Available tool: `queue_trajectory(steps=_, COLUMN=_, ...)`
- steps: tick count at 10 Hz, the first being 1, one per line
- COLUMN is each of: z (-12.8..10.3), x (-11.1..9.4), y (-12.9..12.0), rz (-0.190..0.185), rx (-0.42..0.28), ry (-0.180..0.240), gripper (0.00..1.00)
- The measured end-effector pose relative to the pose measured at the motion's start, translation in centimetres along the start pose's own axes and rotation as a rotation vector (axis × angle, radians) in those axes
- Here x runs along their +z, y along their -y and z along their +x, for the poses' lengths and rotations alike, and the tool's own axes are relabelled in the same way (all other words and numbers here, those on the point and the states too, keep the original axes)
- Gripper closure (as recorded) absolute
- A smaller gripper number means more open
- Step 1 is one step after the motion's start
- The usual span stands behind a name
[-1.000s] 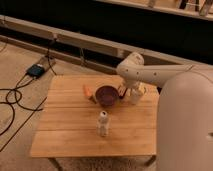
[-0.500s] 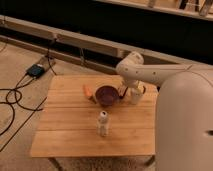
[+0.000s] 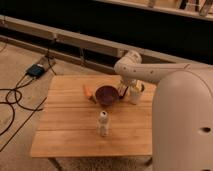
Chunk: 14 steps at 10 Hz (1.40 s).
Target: Place the white sponge in the ceramic cup
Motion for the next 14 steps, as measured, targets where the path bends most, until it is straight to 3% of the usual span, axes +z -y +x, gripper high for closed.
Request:
queue_trajectory(steps=3, z=0.4, x=-1.1, y=0.6, rz=0.03, rx=-0.028, ry=0.005, gripper=0.24)
queue_trajectory(steps=8, z=1.1, x=-5.1, y=1.0, rz=0.083, rx=-0.085, ry=0.038, gripper=0.24)
queue_trajectory(steps=11, z=1.3, x=-6.7, y=-0.2, rz=0.076, rx=-0.096, ry=0.056, gripper=0.24)
queue_trajectory(steps=14, z=1.7, x=-7.0, y=-0.8, rz=0.059, rx=-0.092, ry=0.055, gripper=0.24)
